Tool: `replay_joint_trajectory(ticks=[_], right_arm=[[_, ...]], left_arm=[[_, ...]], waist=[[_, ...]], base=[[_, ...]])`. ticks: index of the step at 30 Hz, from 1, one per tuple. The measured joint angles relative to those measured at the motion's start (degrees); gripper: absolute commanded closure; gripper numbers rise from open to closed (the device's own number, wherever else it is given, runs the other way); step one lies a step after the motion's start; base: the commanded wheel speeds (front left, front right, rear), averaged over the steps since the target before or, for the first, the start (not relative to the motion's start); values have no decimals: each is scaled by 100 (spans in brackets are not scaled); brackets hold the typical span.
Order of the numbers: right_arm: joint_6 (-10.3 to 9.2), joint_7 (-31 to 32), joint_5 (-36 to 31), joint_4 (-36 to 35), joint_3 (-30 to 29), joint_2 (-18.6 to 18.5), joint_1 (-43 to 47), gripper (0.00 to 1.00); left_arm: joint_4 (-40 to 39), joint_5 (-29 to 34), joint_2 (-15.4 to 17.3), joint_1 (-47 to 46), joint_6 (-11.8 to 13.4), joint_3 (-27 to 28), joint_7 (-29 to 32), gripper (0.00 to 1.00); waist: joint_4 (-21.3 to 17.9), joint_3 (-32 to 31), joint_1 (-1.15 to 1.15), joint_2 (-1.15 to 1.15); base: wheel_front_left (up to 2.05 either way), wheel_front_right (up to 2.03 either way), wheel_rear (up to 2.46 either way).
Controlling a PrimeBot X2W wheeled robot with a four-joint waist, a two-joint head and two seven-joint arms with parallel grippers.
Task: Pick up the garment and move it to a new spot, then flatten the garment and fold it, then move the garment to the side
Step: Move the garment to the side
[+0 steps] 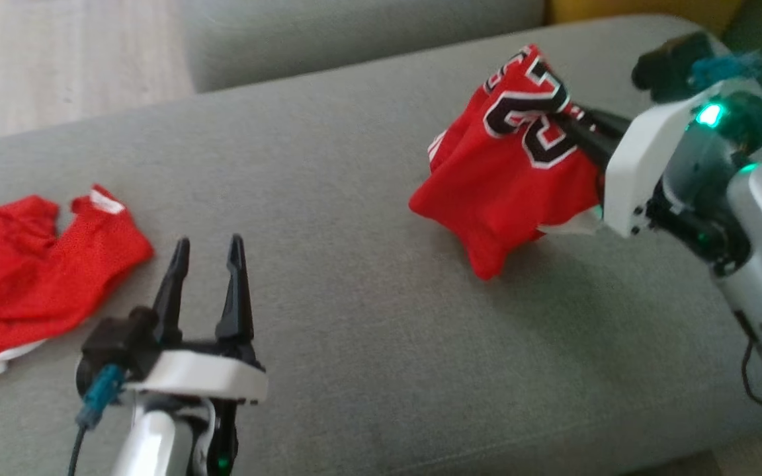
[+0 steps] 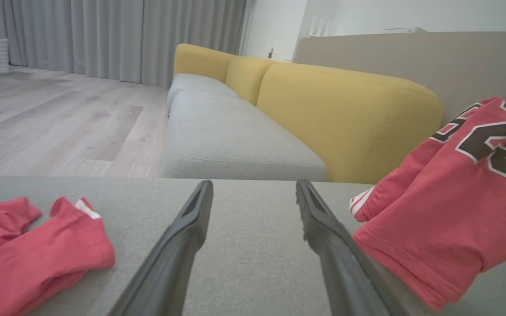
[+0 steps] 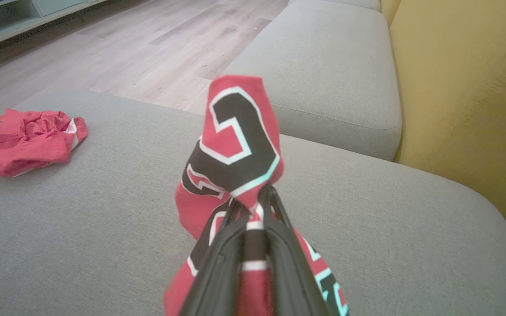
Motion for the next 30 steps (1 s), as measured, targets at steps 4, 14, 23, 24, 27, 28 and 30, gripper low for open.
replay_joint_trajectory(ticks=[4, 14, 23, 24, 27, 28, 30], right_arm=[[0, -103, 124, 151, -16, -86, -223, 100], [0, -797, 257, 1338, -513, -591, -1015, 100], [0, -1504, 75, 2697, -928, -956, -1702, 100], [0, -1572, 15, 2873, -966, -984, -1816, 100], [0, -1742, -188, 3390, -1160, -1006, -2160, 100], [0, -1783, -274, 3560, -1207, -1006, -2263, 100], [0, -1807, -468, 3902, -1305, -1001, -2412, 100]], left_arm=[[-37, 103, -2, -235, -8, -37, -19, 0], [70, 437, -20, -1001, -155, -288, -35, 0], [198, 666, -22, -1516, -253, -357, -35, 0], [202, 691, -22, -1559, -254, -358, -35, 0], [204, 712, -22, -1697, -254, -367, -35, 0], [205, 713, -22, -1733, -254, -370, -35, 0], [205, 755, -22, -1787, -254, -372, -35, 0]], waist=[[-184, 271, 0, 0], [-364, 1255, 1, 0], [-236, 2128, 1, 0], [-216, 2222, 1, 0], [-154, 2470, 1, 0], [-132, 2540, 1, 0], [-89, 2648, 1, 0]], base=[[0, 0, 0], [0, 0, 0], [0, 0, 0], [0, 0, 0], [0, 0, 0], [0, 0, 0], [0, 0, 0]])
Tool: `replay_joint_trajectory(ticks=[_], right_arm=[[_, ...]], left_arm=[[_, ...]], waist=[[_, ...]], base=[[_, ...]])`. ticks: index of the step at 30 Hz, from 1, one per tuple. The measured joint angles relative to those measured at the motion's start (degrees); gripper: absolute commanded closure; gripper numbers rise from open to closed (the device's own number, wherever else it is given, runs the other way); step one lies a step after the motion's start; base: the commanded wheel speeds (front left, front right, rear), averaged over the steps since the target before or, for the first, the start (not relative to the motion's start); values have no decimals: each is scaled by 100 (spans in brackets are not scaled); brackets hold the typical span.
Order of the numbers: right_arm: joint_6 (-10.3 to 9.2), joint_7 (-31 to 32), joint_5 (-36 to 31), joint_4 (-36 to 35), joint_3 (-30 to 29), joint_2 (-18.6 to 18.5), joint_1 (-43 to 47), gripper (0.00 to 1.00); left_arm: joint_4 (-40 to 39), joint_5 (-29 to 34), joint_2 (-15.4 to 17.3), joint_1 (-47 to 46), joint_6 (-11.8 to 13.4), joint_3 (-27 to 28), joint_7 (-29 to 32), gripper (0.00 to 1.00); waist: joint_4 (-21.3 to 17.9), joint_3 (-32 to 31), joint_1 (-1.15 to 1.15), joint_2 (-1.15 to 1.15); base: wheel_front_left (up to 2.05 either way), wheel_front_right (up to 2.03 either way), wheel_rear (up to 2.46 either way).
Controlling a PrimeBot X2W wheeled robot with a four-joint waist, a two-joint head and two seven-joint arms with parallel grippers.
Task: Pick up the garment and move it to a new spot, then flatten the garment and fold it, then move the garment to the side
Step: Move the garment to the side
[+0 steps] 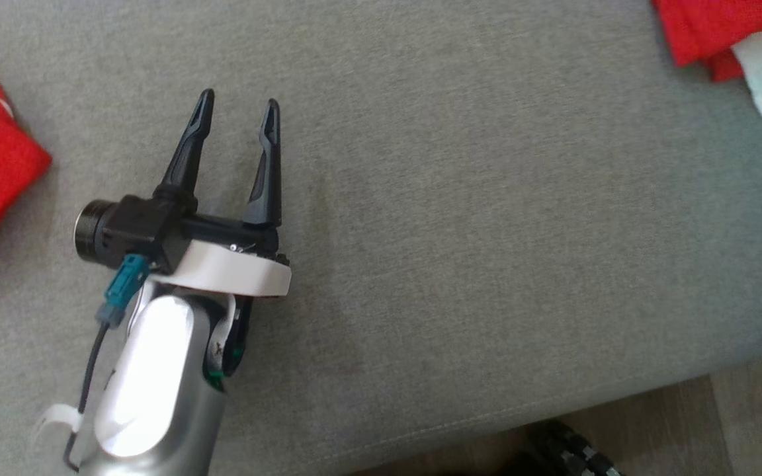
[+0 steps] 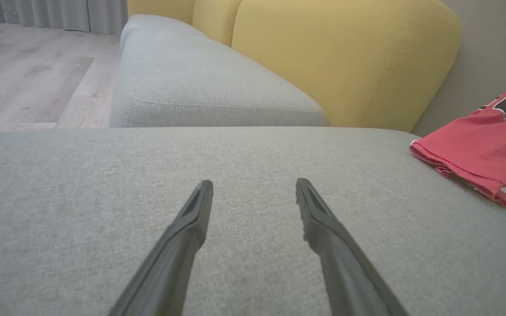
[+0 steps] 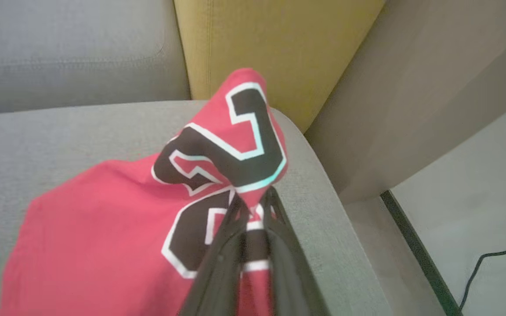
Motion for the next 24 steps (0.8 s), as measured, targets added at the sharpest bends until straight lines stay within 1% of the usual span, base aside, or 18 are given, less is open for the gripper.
replay_joint_trajectory(ticks=[3, 4, 5, 6, 9, 13, 15, 17, 20, 22, 24], right_arm=[[0, -133, -392, 490, -104, 16, -129, 100], [0, -170, -538, 634, -124, 21, -159, 66], [0, -245, -669, 732, -151, 33, -170, 15], [0, -326, -756, 834, -193, 63, -181, 0], [0, -514, -1180, 1157, -233, 158, -283, 0], [0, -825, -1639, 1390, -339, 181, -386, 0], [0, -989, -1740, 1410, -348, 233, -375, 0], [0, -1126, -1760, 1389, -344, 391, -365, 0], [0, -1370, -1726, 1111, -248, 670, -175, 0], [0, -1539, -1739, 835, -57, 761, 91, 0], [0, -1720, -1552, 528, -8, 820, 449, 0]], left_arm=[[2, 16, 0, -4, 0, -4, 0, 0], [2, 16, 0, -4, 1, -8, 0, 0], [2, 14, 0, -4, 2, -7, 0, 0], [2, 12, 0, -4, 2, -11, 0, 0], [-4, -22, -1, -4, 3, -11, 0, 0], [-34, -157, -2, 19, 7, -5, -1, 0], [-59, -235, -4, 48, 21, 5, -2, 0], [-86, -323, -5, 124, 58, 25, -4, 0], [-103, -420, -7, 400, 62, 53, -4, 0], [-98, -454, -7, 628, 57, 97, -3, 0], [-44, -464, -5, 835, 55, 211, -3, 0]], waist=[[79, 80, -1, 0], [106, 84, -1, 0], [131, 78, -1, 0], [155, 65, -1, 0], [217, -34, -1, 0], [315, -273, -2, 0], [371, -450, -2, 0], [425, -660, -2, 0], [509, -1028, -2, 0], [569, -1302, -2, 0], [634, -1594, -2, 0]], base=[[0, 0, 0], [0, 0, 0], [0, 0, 0], [0, 0, 0], [0, 0, 0], [0, 0, 0], [0, 0, 0], [0, 0, 0], [0, 0, 0], [0, 0, 0], [0, 0, 0]])
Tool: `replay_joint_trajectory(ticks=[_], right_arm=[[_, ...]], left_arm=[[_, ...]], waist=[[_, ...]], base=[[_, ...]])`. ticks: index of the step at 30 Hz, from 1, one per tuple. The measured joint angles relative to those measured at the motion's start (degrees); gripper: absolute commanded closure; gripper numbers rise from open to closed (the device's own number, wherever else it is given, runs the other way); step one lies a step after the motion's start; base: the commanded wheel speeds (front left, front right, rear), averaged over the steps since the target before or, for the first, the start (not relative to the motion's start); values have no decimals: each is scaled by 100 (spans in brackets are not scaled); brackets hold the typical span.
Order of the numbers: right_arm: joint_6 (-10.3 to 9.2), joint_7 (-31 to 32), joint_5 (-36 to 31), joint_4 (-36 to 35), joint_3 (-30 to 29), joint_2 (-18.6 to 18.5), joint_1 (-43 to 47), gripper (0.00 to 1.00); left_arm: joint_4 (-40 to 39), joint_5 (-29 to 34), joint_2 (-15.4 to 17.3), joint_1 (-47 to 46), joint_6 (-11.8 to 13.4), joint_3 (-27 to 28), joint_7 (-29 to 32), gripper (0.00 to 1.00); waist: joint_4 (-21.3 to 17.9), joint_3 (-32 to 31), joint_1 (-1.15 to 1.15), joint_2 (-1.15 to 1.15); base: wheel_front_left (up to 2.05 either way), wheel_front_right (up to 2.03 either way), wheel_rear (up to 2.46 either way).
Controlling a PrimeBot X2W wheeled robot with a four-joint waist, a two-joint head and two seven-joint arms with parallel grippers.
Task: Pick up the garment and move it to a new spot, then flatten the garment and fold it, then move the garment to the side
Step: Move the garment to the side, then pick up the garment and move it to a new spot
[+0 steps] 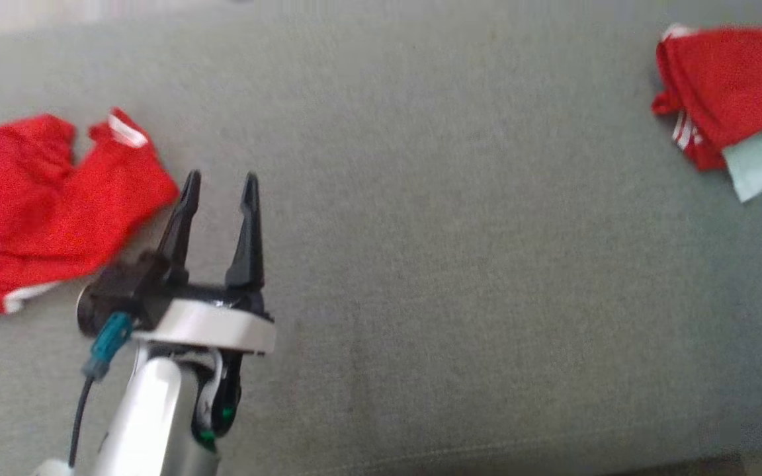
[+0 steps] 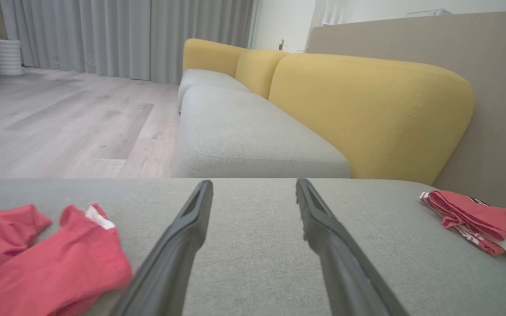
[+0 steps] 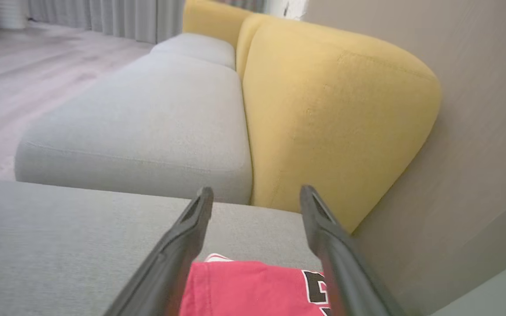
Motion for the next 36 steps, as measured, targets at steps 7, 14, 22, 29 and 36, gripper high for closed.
replay_joint_trajectory(ticks=[7, 14, 22, 29, 36], right_arm=[[0, -326, 742, -1319, 5, 233, 1639, 0], [0, -744, 933, -2767, -561, 569, 3699, 0], [0, -1026, 631, -3496, -1022, 1116, 5108, 0], [0, -1078, 327, -3765, -1287, 1449, 5548, 0], [0, -1048, 232, -3952, -1314, 1521, 5558, 0]], left_arm=[[194, 0, 5, 561, 1, 360, 0, 0], [224, 5, 9, 881, -54, 615, 0, 0], [231, 192, 10, 1155, -48, 856, 0, 0], [256, 244, 9, 1204, -33, 907, 0, 0], [269, 236, 7, 1202, -41, 851, 0, 0]], waist=[[248, -1008, 0, 0], [600, -1632, 0, 0], [715, -1724, 0, 0], [693, -1699, 0, 0], [793, -1716, 0, 0]], base=[[0, 0, 0], [0, 0, 0], [0, 0, 0], [0, 0, 0], [0, 0, 0]])
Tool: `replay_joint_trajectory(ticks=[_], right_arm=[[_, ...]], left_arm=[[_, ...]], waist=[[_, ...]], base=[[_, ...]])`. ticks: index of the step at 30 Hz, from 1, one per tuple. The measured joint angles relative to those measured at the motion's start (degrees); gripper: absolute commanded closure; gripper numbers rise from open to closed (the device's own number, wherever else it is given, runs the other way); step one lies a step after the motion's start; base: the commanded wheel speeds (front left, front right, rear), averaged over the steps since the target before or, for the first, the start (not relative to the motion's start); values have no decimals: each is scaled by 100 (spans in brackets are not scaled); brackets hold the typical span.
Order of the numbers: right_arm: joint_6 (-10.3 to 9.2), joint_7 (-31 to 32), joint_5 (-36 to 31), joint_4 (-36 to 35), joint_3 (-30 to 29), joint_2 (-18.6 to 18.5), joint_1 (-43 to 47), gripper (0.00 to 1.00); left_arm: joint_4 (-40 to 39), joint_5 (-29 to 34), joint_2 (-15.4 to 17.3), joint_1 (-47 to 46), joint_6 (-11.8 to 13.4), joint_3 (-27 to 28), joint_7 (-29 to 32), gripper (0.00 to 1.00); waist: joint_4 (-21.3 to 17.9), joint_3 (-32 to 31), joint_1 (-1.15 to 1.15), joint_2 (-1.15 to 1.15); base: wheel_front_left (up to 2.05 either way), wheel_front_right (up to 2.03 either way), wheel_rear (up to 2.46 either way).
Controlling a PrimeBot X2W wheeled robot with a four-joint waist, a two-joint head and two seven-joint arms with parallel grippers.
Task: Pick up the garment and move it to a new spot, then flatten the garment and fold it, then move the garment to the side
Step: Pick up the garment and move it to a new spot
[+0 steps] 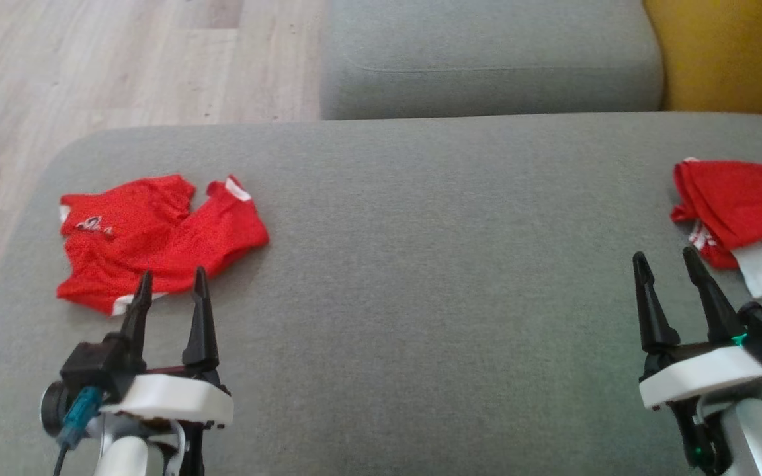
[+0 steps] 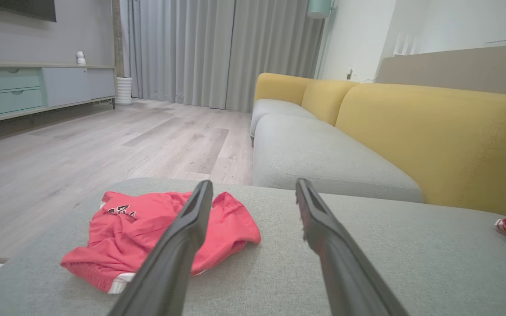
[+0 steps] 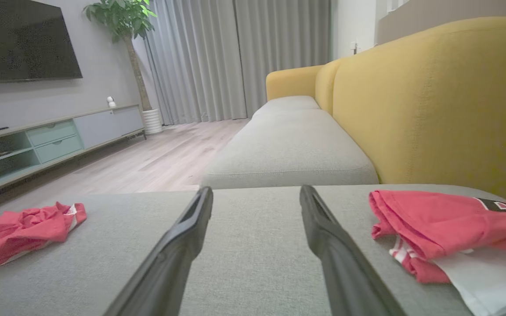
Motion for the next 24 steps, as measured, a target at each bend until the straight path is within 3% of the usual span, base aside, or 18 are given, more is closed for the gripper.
replay_joint_trajectory(ticks=[17, 21, 24], right_arm=[[0, 286, 8, -499, 313, 354, 215, 0], [0, 283, 18, -547, 396, 364, 215, 0], [0, 214, 21, -720, 404, 360, 216, 0]], left_arm=[[152, 58, 12, 3, 42, 81, 0, 0], [182, 19, 15, 1, 43, 107, 8, 0], [191, -156, 43, -133, 29, 178, 406, 0]], waist=[[1464, -36, 0, 0], [1654, -17, 0, 0], [1660, 80, 0, 0]], base=[[0, 0, 0], [0, 0, 0], [0, 0, 0]])
